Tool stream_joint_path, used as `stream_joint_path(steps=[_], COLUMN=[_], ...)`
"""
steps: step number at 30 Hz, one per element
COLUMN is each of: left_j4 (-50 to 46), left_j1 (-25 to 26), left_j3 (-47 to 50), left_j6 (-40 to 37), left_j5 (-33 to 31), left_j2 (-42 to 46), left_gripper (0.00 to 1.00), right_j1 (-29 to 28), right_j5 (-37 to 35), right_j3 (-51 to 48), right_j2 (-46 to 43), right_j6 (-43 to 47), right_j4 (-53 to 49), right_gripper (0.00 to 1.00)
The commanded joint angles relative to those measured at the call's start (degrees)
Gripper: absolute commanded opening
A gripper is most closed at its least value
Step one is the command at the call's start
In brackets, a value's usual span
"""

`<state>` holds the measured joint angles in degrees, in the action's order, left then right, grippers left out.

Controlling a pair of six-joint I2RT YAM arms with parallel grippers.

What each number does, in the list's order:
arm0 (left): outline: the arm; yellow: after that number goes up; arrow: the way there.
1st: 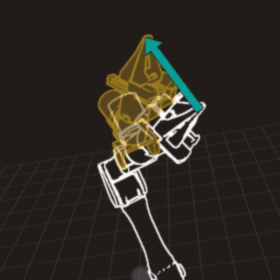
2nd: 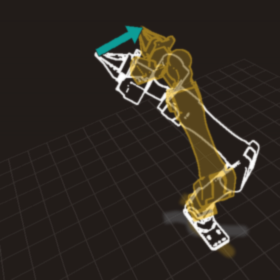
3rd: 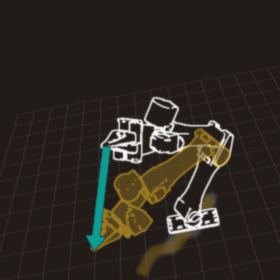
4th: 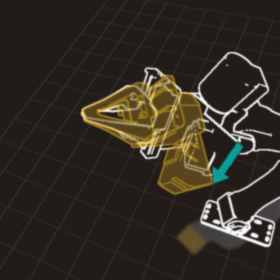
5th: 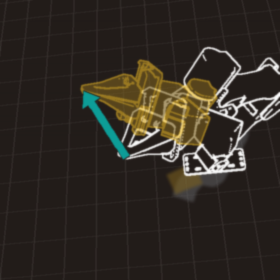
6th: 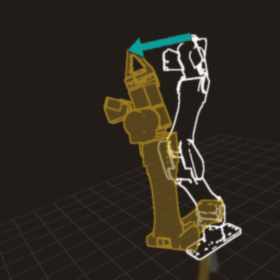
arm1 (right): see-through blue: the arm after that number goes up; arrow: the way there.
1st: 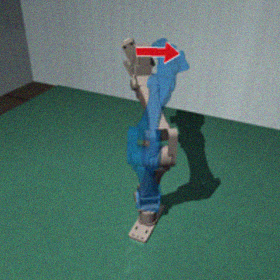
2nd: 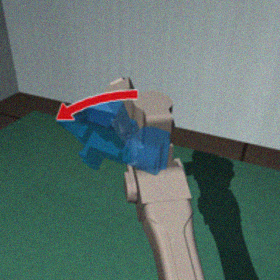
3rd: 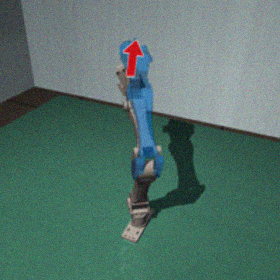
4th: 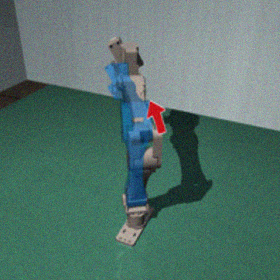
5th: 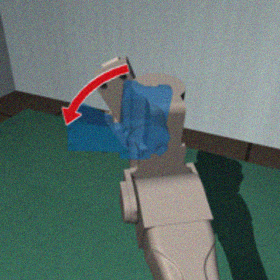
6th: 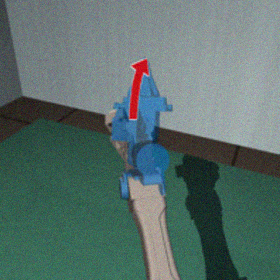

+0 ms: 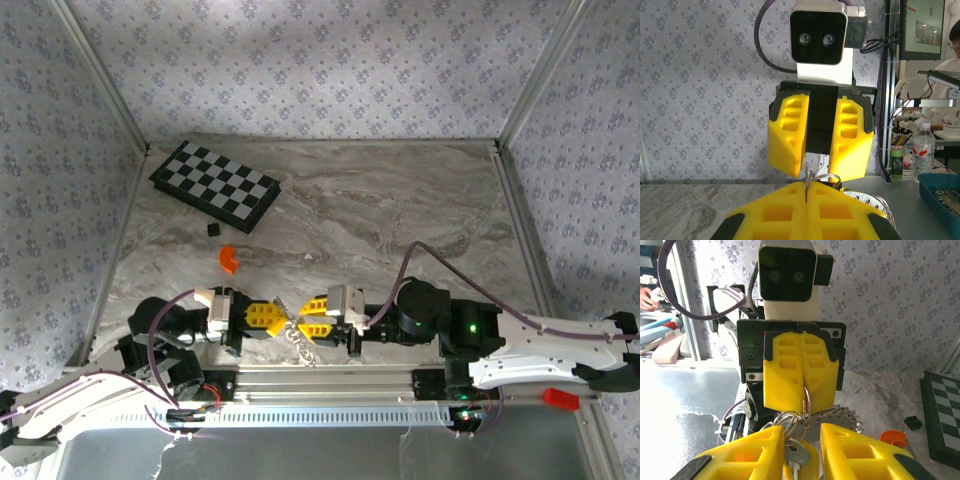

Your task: Put the keys on the keyring

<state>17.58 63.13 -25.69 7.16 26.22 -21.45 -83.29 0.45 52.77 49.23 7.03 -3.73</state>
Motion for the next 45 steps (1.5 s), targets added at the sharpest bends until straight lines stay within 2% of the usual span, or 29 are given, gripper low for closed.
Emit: stream_joint_path(steps=[1, 21, 30, 45], left_j4=[1.0, -2.0, -3.7, -3.8], left_j1=[0.3, 0.3, 0.3, 0.3], left_j3=[-1.1, -1.8, -2.5, -3.1], left_j6=[0.2, -0.7, -1.8, -2.1], left_j5=[0.9, 0.0, -0.3, -1.0], left_j2=[1.1, 1.8, 1.9, 1.8], left_gripper=[0.00, 0.00, 0.00, 0.00], right_j1=[-0.3, 0.3, 1.2, 1.9], right_j5=[-0.3, -1.0, -1.1, -0.6], right_j3=[0.9, 0.4, 0.2, -0.5], right_j2=[0.0, 2.3, 2.8, 2.9], right_j6=[-1.0, -1.9, -2.2, -3.3], right_j4=[2.9, 2.9, 2.3, 0.5], right_gripper=[0.26, 0.23, 0.15, 0.17])
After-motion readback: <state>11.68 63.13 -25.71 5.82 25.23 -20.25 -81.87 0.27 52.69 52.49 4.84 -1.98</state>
